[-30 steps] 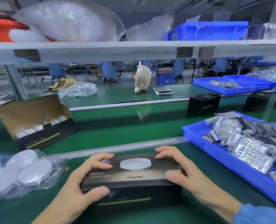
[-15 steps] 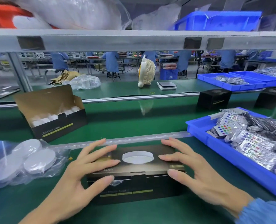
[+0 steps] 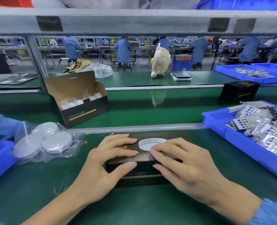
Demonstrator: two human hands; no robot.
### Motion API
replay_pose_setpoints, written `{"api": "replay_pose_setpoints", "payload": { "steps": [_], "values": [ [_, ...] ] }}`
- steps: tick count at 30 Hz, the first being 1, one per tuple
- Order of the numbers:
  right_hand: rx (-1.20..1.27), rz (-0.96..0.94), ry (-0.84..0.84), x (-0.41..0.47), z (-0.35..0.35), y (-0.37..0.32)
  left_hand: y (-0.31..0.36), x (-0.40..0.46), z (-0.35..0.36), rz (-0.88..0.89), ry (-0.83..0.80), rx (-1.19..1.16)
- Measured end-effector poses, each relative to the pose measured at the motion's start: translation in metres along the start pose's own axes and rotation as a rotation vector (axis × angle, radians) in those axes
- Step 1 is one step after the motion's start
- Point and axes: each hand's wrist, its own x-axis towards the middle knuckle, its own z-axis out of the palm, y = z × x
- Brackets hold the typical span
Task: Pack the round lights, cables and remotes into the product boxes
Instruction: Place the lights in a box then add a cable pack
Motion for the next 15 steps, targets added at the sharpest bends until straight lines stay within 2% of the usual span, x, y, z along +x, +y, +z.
{"api": "replay_pose_setpoints", "payload": {
  "steps": [5,12,15],
  "values": [
    [0.041,0.035,0.024,-0.003,0.0033,0.0002,-0.0091,-0.0059,0.0021,0.136,0.019,0.125],
    [0.123,-0.011,0.097,-0.0056,0.0042,0.0028,-0.0086,-0.0061,0.004,0.134,0.038,0.112],
    [0.219,0.107,0.077,-0.0033,0.0037,-0.0006,-0.008,-0.0062,0.0049,0.117,0.039,0.117]
  ]
}}
